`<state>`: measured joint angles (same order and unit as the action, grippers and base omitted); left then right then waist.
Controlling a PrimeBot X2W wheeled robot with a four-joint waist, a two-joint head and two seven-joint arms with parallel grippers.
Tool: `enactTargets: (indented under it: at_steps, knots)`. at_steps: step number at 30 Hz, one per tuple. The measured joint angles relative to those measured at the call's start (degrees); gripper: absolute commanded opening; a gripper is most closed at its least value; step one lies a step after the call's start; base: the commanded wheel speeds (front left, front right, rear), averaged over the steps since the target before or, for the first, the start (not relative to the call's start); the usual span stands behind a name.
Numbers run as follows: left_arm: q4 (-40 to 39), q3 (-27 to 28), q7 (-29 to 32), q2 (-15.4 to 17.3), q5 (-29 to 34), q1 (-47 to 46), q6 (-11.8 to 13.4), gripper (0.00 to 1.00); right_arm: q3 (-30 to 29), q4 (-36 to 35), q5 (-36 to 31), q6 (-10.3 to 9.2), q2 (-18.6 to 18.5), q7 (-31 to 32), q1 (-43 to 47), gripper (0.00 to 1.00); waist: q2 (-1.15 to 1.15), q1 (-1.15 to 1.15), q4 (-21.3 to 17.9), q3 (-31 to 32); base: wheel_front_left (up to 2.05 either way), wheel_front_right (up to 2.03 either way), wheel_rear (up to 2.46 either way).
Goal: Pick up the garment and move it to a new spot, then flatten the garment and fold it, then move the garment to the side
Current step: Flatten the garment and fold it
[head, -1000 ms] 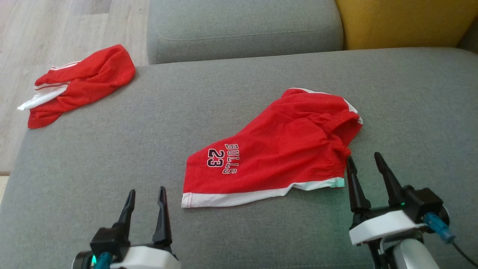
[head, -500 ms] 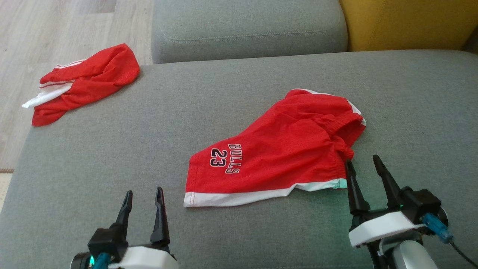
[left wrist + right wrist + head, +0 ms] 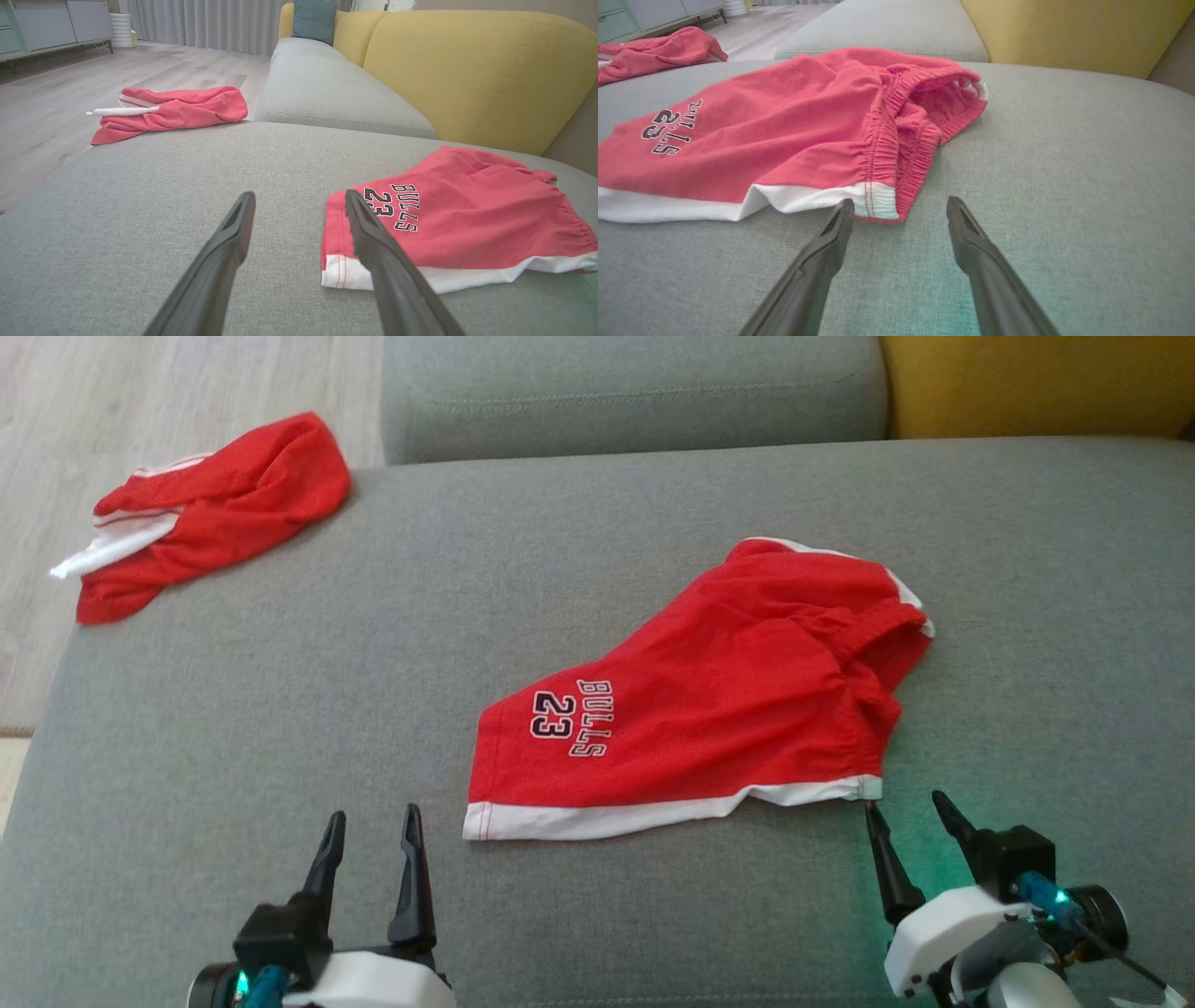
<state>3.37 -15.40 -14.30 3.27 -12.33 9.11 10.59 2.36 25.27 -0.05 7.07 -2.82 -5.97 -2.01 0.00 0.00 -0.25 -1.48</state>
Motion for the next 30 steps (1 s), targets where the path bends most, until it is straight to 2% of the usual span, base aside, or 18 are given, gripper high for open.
enactTargets:
  at_steps: [11,12,13,14,16,18,20,23,26,28,29,30]
  knots:
    - [0.5,-0.4,0.0,0.0,0.0,-0.5,0.0,1.0,-0.8,8.9,-2.2,0.0,-0.5,-0.9,-6.2,1.0,0.0,0.0,2.3,-1.8,0.0,0.0,0.0]
    - [0.6,-0.5,0.0,0.0,0.0,-0.6,0.0,1.0,-0.5,9.6,-2.2,-0.01,-0.5,-1.2,-6.5,0.96,0.0,0.0,2.4,-1.9,0.0,0.0,0.0]
    - [0.6,-0.5,0.0,0.0,0.0,-0.7,0.0,1.0,-0.2,10.3,-2.2,0.0,-0.6,-1.2,-6.9,0.86,0.0,0.0,2.6,-1.9,0.0,0.0,0.0]
    - [0.6,-0.5,0.0,0.0,0.0,-0.8,0.0,1.0,0.2,10.9,-2.1,0.0,-0.8,-1.2,-7.1,0.86,0.0,0.0,2.7,-1.9,0.0,0.0,0.0]
    - [0.6,-0.5,0.0,0.0,0.0,-1.0,0.0,1.0,1.4,12.3,-2.0,0.0,-1.1,-1.2,-7.4,0.69,0.0,0.0,2.8,-1.8,0.0,0.0,0.0]
    - [0.6,-0.5,0.0,0.0,0.0,-1.0,0.0,1.0,2.7,13.7,-1.5,0.0,-1.5,-1.4,-7.9,0.61,0.0,0.0,2.9,-1.8,0.0,0.0,0.0]
    - [0.7,-0.6,0.0,0.0,0.0,-1.0,0.0,1.0,3.5,14.7,-1.4,0.0,-1.8,-1.7,-8.7,0.48,0.0,0.0,2.9,-1.8,0.0,0.0,0.0]
    - [0.8,-0.8,0.0,0.0,0.0,-1.0,0.0,1.0,4.7,16.1,-0.8,0.0,-2.3,-1.9,-10.3,0.39,0.0,0.0,2.9,-1.9,0.0,0.0,0.0]
    - [1.8,-1.4,0.0,0.0,0.0,-1.0,-1.1,1.0,5.7,17.3,-0.4,-0.01,-2.9,-2.4,-11.5,0.31,0.0,0.0,3.0,-1.9,0.0,0.0,0.0]
    - [2.8,-2.5,0.0,0.0,0.0,-1.0,-2.2,1.0,6.4,18.0,-0.2,0.0,-3.3,-2.5,-11.9,0.14,0.0,0.0,3.1,-1.8,0.0,0.0,0.0]
    - [3.4,-3.0,0.0,0.0,-0.4,-1.0,-2.9,1.0,6.7,18.4,0.2,0.0,-3.3,-2.6,-12.0,0.0,0.0,0.0,3.1,-1.8,0.0,0.0,0.0]
    - [4.2,-3.6,0.0,0.0,-0.7,-1.1,-3.7,1.0,6.9,18.7,0.3,0.0,-3.3,-2.6,-12.0,0.0,0.0,0.0,3.1,-1.7,0.0,0.0,0.0]
